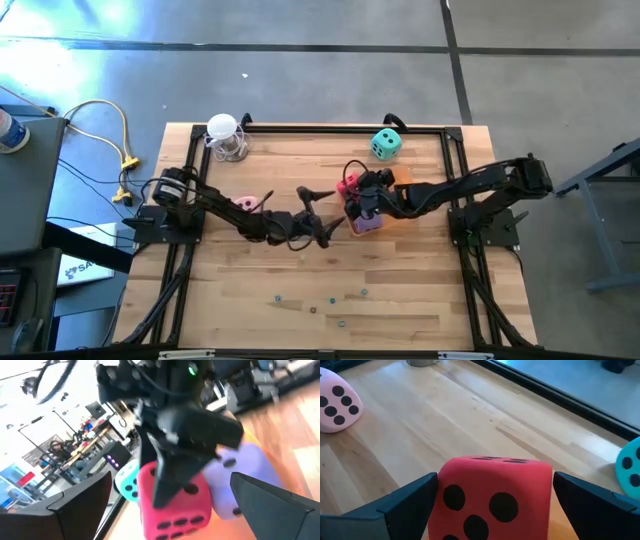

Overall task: Pick & Place Dice
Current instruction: Put the large red dice into the orange bin, then put the small green dice into the orange bin

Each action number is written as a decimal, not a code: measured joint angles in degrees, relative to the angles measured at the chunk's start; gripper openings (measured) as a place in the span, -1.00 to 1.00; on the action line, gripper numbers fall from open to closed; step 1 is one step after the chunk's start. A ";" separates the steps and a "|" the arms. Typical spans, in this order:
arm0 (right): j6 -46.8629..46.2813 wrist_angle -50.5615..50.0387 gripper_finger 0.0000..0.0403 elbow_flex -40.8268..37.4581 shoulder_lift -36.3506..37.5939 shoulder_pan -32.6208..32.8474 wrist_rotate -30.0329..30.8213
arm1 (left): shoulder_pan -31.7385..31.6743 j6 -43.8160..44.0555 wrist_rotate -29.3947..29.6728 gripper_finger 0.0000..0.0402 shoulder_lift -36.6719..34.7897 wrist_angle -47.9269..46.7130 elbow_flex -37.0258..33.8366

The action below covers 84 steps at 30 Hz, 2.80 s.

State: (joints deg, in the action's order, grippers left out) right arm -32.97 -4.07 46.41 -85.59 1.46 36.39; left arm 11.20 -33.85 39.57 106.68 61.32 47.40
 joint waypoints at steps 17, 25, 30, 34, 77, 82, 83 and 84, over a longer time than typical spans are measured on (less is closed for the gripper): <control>-0.14 -3.94 0.92 0.03 11.38 6.03 5.68 | 0.36 1.85 8.29 0.98 -0.16 -7.50 -0.04; 5.15 0.80 0.92 0.00 11.32 11.02 9.35 | 2.92 1.27 25.07 0.94 -9.36 -30.64 -0.04; 6.03 2.30 0.92 0.00 11.31 14.31 10.18 | 4.33 20.14 17.62 0.89 -24.10 -60.95 -0.04; 6.14 2.97 0.92 0.00 11.22 17.07 10.16 | 5.10 32.38 -3.18 0.87 -35.36 -76.02 -0.11; 9.27 12.89 0.92 0.02 11.11 30.12 -6.98 | 15.78 53.02 -21.14 0.87 -32.07 -53.82 -16.46; 9.20 12.90 0.92 0.02 11.11 32.59 -6.97 | 15.54 49.75 -21.14 0.87 -25.98 -47.28 -16.44; 9.20 12.90 0.92 0.02 11.11 32.97 -6.92 | 15.54 49.73 -21.12 0.87 -24.64 -45.83 -16.44; 9.18 12.91 0.92 0.02 11.11 33.34 -6.75 | 15.45 49.50 -21.06 0.87 -23.41 -44.73 -16.44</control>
State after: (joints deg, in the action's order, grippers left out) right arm -23.79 8.84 46.44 -74.48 34.80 29.64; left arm 26.65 15.65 18.51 83.27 16.59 30.96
